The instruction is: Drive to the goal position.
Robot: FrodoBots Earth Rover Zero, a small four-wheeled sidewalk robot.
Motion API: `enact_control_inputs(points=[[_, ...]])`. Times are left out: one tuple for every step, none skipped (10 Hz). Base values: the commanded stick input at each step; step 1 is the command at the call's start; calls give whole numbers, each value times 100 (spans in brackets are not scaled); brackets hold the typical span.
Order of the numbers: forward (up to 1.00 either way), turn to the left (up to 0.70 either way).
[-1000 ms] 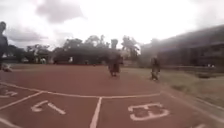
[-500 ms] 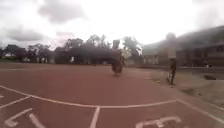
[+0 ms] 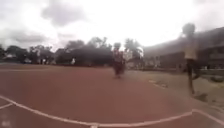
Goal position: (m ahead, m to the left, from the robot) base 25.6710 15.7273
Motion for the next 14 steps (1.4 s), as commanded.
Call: enact_control_inputs(points=[[85,0],[85,0],[85,0],[85,0],[85,-9],[85,-31],[85,-34],[85,-34],[85,-34],[85,-24],[85,-5],[85,0],[85,0],[85,0]])
